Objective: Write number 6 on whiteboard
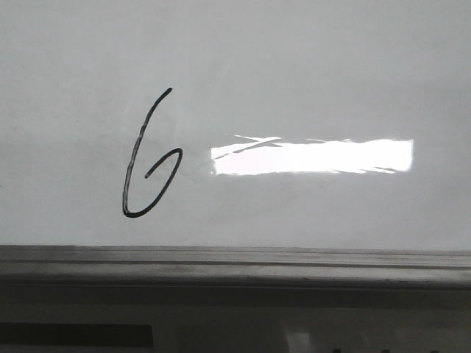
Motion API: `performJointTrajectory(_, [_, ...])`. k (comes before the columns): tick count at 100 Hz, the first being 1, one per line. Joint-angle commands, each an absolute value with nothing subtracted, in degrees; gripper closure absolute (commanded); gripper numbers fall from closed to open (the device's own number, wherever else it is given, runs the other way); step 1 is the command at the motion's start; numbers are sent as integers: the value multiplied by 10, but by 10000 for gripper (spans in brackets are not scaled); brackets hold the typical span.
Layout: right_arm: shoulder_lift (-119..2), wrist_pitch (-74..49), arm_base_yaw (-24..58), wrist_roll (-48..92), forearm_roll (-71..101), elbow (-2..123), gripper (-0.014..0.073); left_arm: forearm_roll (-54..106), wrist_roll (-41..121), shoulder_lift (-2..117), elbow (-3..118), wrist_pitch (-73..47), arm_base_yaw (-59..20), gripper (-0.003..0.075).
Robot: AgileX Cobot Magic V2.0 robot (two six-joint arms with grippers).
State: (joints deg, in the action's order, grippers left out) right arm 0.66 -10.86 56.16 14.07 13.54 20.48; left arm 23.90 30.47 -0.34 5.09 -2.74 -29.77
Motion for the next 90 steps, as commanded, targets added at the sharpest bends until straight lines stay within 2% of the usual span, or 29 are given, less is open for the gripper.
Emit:
performJointTrajectory(1, [10,-69,556,146,132,217,657,222,293,-18,54,8,-218,741])
performJointTrajectory(21, [10,-69,556,146,132,217,657,153,87,-19,25,9,-57,741])
performJointTrajectory(35, [10,-69,556,146,132,217,657,145,55,-19,-3,9,15,741])
performJointTrajectory(40, [10,-69,556,146,132,217,657,145,55,-20,-15,9,24,741])
performJointTrajectory(66, [10,-69,556,146,132,217,657,85,55,-20,-14,-157,27,741])
performJointTrajectory(90, [10,-71,556,146,132,217,657,60,53,-20,-14,-150,27,741])
